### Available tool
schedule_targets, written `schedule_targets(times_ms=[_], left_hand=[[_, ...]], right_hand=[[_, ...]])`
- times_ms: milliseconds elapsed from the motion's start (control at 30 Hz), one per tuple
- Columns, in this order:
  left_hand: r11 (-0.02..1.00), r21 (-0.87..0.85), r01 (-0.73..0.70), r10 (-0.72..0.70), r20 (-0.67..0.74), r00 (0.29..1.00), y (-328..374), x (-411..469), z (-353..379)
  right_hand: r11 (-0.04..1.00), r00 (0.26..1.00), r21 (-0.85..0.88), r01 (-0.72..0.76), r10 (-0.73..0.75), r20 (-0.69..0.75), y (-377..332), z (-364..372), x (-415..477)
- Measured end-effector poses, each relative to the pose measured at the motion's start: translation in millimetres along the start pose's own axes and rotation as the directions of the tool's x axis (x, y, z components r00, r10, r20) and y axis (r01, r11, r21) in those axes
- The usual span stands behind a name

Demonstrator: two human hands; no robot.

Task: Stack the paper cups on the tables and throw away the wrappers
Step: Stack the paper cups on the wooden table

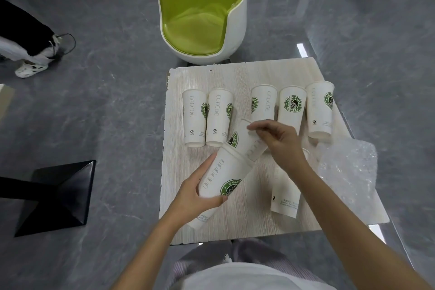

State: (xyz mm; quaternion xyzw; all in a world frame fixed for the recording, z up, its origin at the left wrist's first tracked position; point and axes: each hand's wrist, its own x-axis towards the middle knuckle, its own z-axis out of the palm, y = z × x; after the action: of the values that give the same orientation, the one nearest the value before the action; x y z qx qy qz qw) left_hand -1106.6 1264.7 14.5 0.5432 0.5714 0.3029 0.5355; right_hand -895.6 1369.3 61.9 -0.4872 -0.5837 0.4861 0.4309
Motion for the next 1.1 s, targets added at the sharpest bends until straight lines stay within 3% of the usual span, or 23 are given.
schedule_targets(times_ms=[333, 1100], left_hand=[[1.0, 0.025, 0.001, -0.001, -0.001, 1.0, 0, 8, 2], [1.0, 0.012, 0.011, -0.011, 0.01, 1.0, 2, 13, 17]], right_hand=[[1.0, 0.996, -0.023, -0.011, 0.013, 0.083, 7, 23, -22], [0.997, 0.994, -0.049, -0.052, 0.057, 0.098, 11, 11, -28]])
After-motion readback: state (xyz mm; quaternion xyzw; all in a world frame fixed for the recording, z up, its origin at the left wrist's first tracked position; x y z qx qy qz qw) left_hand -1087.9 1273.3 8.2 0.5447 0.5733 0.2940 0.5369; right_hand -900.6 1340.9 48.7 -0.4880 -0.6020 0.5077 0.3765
